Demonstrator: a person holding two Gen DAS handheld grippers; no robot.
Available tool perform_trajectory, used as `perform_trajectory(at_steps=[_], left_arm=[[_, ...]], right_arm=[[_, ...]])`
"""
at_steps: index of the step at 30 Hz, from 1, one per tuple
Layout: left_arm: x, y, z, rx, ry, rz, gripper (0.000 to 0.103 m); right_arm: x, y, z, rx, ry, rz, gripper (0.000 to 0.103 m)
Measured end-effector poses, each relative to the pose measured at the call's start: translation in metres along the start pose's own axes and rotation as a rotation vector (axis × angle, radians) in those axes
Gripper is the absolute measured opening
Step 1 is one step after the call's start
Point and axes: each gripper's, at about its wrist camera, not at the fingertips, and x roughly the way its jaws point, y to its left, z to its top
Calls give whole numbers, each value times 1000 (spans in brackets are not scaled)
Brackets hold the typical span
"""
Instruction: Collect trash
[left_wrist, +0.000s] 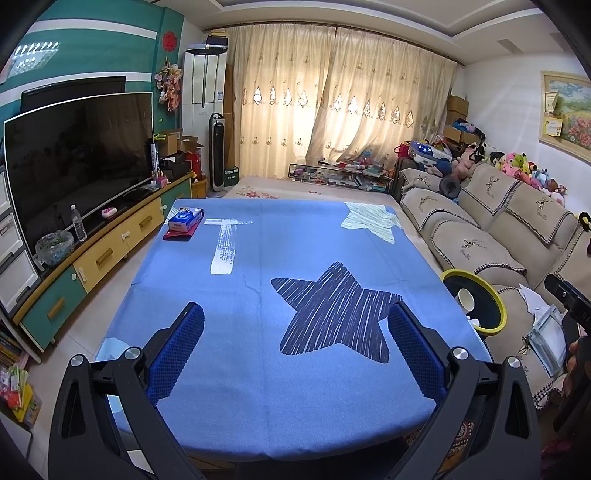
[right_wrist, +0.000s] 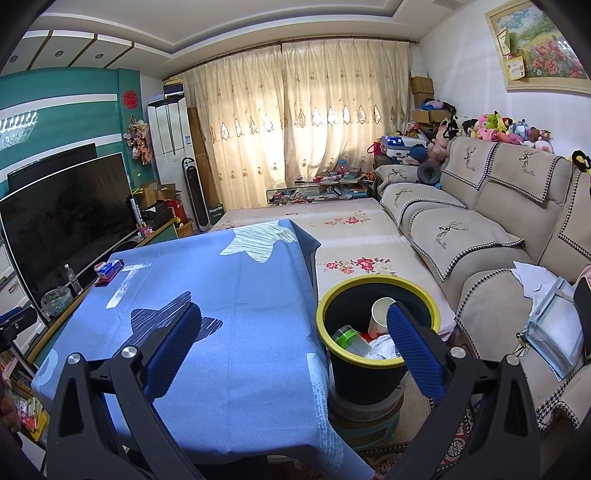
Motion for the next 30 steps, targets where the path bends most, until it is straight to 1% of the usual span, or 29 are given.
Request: perform_trajectory(at_steps=[14,19,25,30], left_arm=[[1,-1,0,8,-3,4,98],[2,-2,1,3,1,-7,98],[0,1,5,-7,-9,20,98],[-3,1,5,4,-18,41,98]], right_arm=[[1,1,0,2,1,1,96],[1,1,-1,2,3,1,96],[1,1,-1,3,1,0,96],[1,1,0,2,2,1,96]])
